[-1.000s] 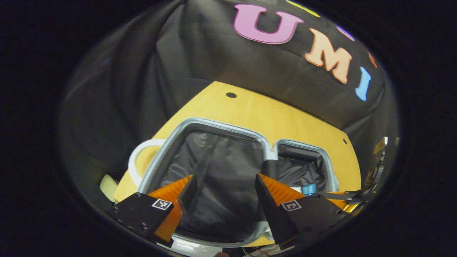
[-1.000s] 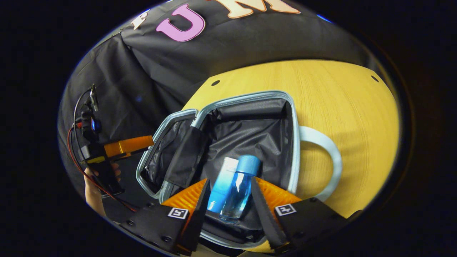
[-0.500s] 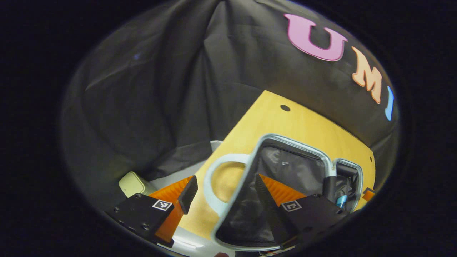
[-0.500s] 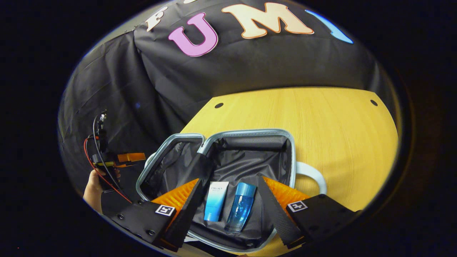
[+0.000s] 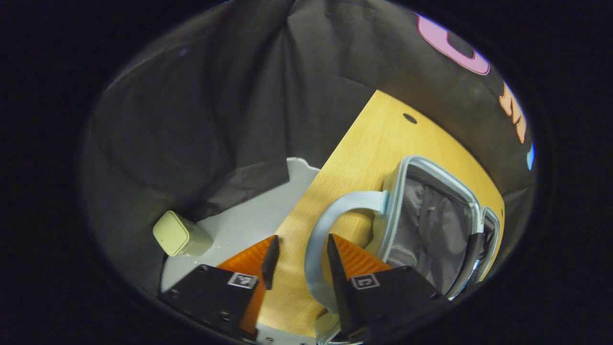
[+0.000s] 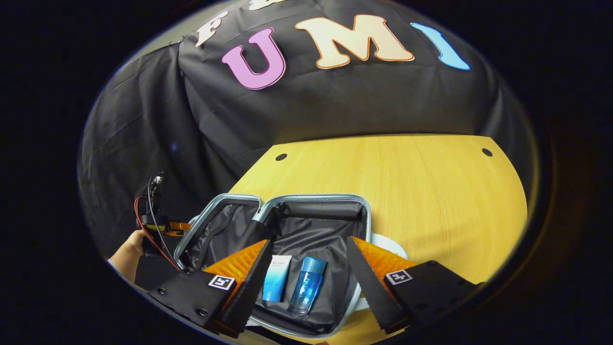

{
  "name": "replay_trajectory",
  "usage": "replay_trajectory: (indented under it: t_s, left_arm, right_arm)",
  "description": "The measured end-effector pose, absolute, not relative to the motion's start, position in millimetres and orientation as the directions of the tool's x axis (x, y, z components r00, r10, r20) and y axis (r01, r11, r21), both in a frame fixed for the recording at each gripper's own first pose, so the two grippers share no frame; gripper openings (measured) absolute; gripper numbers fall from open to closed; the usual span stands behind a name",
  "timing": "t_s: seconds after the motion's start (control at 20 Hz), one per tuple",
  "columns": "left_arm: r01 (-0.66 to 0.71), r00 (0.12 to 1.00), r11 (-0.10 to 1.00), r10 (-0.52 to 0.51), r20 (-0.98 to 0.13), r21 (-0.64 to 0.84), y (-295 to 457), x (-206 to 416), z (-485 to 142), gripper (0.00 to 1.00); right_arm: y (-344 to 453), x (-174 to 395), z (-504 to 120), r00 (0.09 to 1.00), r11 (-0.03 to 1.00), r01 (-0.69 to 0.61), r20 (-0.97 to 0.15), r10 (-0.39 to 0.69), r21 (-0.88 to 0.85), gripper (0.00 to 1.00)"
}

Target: First open the suitcase, pack the skin care products into it, and then close the suitcase.

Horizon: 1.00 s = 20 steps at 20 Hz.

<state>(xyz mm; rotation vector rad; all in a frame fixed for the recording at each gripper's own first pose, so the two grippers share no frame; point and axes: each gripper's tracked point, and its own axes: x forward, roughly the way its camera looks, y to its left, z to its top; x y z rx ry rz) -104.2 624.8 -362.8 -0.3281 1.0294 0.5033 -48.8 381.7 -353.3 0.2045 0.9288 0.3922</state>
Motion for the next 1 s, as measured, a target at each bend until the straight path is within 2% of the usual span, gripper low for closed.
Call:
replay_trajectory:
  t_s: [0.05, 0.2, 0.25, 0.65, 0.75, 1.0]
  left_arm:
    - [-0.531, 0.422, 0.847, 0.227, -0.877, -0.036, 619, -101, -361, 0.42]
    - [-0.513, 0.435, 0.859, 0.263, -0.861, 0.004, 615, -92, -351, 0.09]
    - [-0.513, 0.450, 0.859, 0.276, -0.849, 0.007, 613, -89, -344, 0.05]
    - [-0.462, 0.537, 0.878, 0.390, -0.748, 0.126, 586, -85, -248, 0.03]
    - [-0.435, 0.591, 0.887, 0.409, -0.695, 0.152, 564, -79, -213, 0.03]
    - [-0.387, 0.656, 0.903, 0.413, -0.631, 0.189, 505, -66, -156, 0.03]
  right_arm:
    - [380, -50, -352, 0.539, 0.911, -0.241, -0.735, 0.411, 0.333, 0.98]
    - [374, -50, -348, 0.552, 0.912, -0.253, -0.726, 0.411, 0.324, 0.98]
    - [372, -50, -347, 0.558, 0.911, -0.261, -0.720, 0.412, 0.319, 0.98]
    - [363, -51, -332, 0.579, 0.877, -0.336, -0.659, 0.481, 0.344, 0.98]
    - [357, -53, -325, 0.580, 0.866, -0.367, -0.644, 0.499, 0.340, 0.98]
    - [336, -58, -311, 0.572, 0.836, -0.416, -0.611, 0.547, 0.358, 0.98]
